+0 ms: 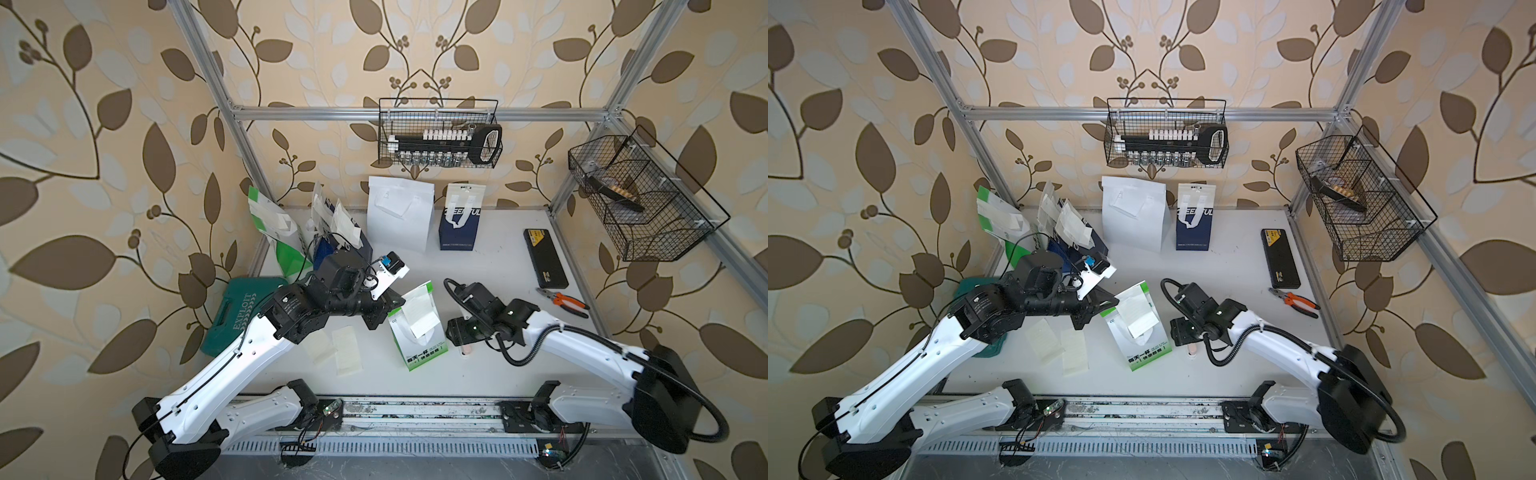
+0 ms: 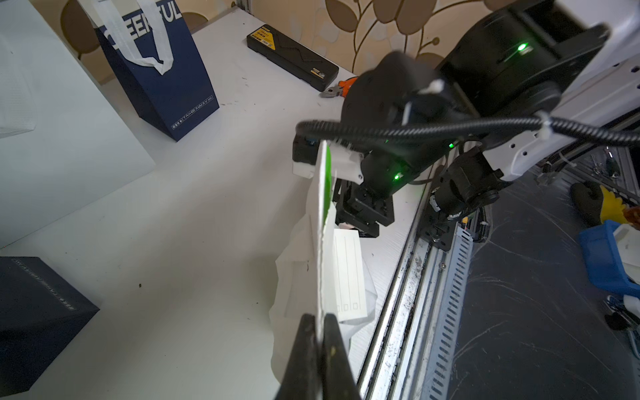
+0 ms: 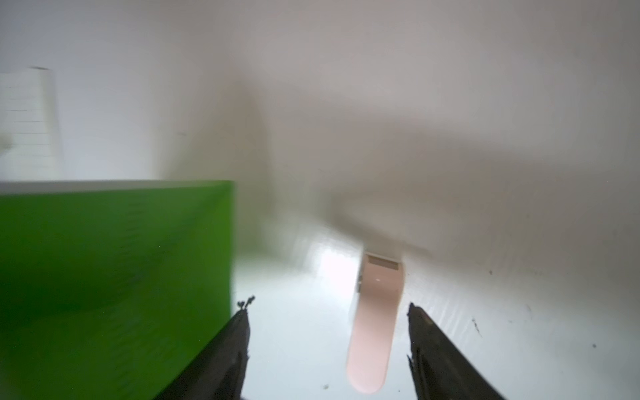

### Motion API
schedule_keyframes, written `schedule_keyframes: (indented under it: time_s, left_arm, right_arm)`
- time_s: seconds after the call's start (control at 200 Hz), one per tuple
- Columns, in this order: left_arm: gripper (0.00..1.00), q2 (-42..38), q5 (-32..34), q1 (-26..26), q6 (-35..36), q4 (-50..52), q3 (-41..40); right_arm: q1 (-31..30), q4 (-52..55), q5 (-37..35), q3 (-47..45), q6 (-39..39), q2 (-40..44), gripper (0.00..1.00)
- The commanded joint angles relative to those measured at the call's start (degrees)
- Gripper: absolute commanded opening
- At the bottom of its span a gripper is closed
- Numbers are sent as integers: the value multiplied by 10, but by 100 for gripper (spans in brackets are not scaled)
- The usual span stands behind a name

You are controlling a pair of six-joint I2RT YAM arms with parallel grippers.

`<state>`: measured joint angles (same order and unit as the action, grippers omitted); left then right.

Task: Staple the receipts to the bags
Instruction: Place the stapler at the center of the board, then place the takeout bag at the corner of the board.

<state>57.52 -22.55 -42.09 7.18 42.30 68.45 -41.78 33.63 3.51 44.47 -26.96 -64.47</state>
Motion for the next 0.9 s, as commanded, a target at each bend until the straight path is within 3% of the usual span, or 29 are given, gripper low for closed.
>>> schedule_keyframes:
  time_s: [0.0, 0.135, 0.295, 0.415, 0.515, 0.63, 0.645, 0.67, 0.7, 0.71, 0.715, 0.725, 0.785, 0.895]
  left_arm:
    - [0, -15, -82, -5, 36, 10, 4]
    - [0, -14, -137, -6, 58, 29, 9]
    - [0, -12, -200, -7, 64, 32, 13]
    - [0, -8, -215, -6, 61, 30, 17]
    - [0, -7, -213, -6, 53, 21, 17]
    - [1, -5, -185, -7, 32, 8, 17]
    - [11, -6, -173, -7, 24, 2, 16]
    - [32, -8, -151, -6, 10, -8, 14]
    - [47, -10, -126, -6, -3, -17, 12]
    - [78, -11, -118, -6, -7, -21, 12]
    - [88, -12, -112, -6, -10, -22, 12]
    - [96, -13, -101, -7, -14, -25, 12]
    - [99, -19, -22, -6, -43, -33, 17]
    - [99, -51, 56, -6, -79, -52, 20]
  right_arm:
    - [-3, -49, 113, 42, 89, 108, 77]
    - [-3, -35, 187, 92, 140, 151, 81]
    - [-7, -40, 296, 137, 165, 122, 82]
    - [-36, -47, 295, 163, 168, 87, 78]
    - [-52, -59, 276, 170, 163, 73, 61]
    - [-51, -79, 226, 169, 140, 79, 6]
    - [-51, -76, 209, 171, 136, 80, 0]
    - [-51, -69, 176, 176, 129, 81, 0]
    - [-51, -54, 123, 184, 122, 83, 0]
    - [-51, -48, 108, 186, 121, 86, 0]
    - [-51, -46, 98, 187, 121, 86, 0]
    - [-51, -43, 82, 189, 120, 88, 0]
    - [-50, -10, -55, 204, 102, 97, 0]
    - [-21, 96, -270, 254, 71, 81, 0]
